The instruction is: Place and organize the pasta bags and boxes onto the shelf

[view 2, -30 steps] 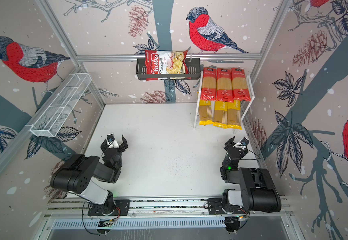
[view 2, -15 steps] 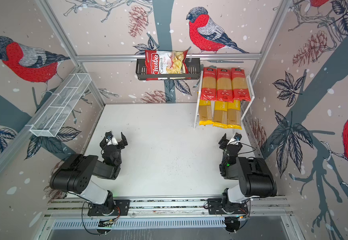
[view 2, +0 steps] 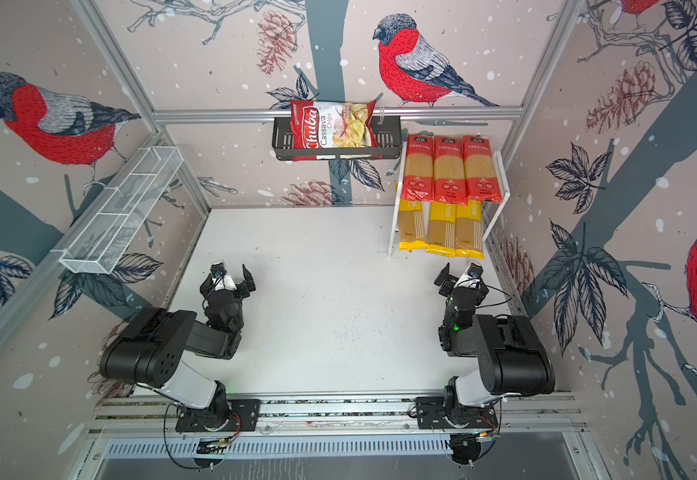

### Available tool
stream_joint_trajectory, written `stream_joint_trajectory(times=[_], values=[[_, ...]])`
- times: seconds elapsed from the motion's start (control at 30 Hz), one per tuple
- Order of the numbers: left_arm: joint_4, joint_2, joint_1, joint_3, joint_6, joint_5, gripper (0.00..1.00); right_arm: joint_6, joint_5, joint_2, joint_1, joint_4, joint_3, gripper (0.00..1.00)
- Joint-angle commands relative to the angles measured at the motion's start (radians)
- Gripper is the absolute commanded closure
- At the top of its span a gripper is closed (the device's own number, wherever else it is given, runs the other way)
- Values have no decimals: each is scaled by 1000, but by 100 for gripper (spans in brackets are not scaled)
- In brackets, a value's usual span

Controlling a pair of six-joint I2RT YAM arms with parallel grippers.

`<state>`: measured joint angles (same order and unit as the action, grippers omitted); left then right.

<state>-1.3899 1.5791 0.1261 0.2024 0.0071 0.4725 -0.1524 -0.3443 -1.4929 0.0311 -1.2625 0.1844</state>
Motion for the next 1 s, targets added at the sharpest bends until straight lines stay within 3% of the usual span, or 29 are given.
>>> stream_joint_trajectory(times=[0.0, 0.97], values=[[-10, -1, -2, 4, -7, -7, 3, 4, -16, 2, 1, -8, 4, 0], [-10, -1, -2, 4, -7, -7, 3, 27, -58, -13, 30, 26, 33, 0]])
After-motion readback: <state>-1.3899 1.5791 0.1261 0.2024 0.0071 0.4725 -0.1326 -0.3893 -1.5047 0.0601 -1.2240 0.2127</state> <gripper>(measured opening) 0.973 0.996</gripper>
